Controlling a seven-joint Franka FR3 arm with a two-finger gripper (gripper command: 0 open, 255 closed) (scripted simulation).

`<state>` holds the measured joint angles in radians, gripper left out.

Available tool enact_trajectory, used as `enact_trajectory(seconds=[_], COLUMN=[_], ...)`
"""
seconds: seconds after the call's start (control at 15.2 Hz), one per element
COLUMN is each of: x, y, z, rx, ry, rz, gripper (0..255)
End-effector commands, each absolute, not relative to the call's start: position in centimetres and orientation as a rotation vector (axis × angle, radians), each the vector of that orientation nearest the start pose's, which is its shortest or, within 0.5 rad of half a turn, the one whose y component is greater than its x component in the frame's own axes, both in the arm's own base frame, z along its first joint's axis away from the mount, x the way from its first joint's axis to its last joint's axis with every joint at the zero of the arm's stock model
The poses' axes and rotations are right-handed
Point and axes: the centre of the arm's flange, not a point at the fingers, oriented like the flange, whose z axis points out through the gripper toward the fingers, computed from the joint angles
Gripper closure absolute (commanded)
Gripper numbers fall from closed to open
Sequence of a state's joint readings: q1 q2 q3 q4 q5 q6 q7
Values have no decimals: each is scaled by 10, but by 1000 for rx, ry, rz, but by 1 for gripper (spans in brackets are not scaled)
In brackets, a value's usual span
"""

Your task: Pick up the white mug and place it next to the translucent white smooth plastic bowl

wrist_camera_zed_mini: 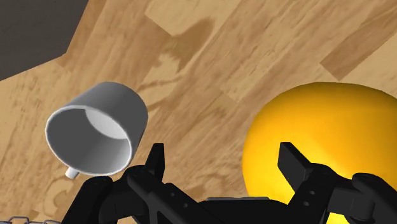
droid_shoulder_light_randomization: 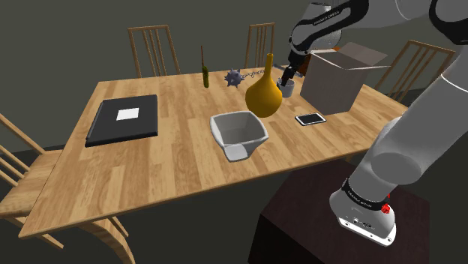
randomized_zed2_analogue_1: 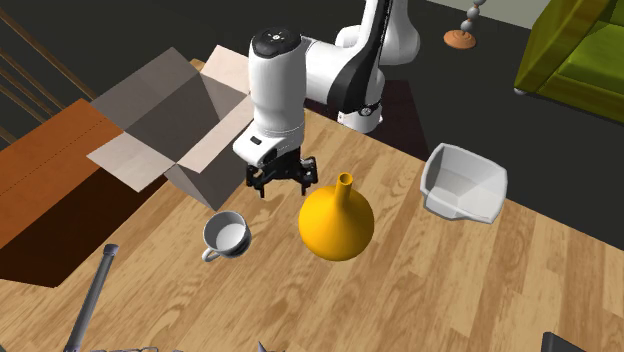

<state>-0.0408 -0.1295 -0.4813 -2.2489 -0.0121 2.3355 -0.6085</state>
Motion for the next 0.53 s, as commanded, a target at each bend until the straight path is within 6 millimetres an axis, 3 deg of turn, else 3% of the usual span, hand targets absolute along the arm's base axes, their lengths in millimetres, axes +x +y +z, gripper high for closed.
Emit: enact_trajectory(seconds=[0.0, 0.46], x=[458, 497], y=[-285, -355], z=[421, 377], rx=[-3187, -3184], ry=[-151, -165], rz=[-322, -340], gripper=[0, 0])
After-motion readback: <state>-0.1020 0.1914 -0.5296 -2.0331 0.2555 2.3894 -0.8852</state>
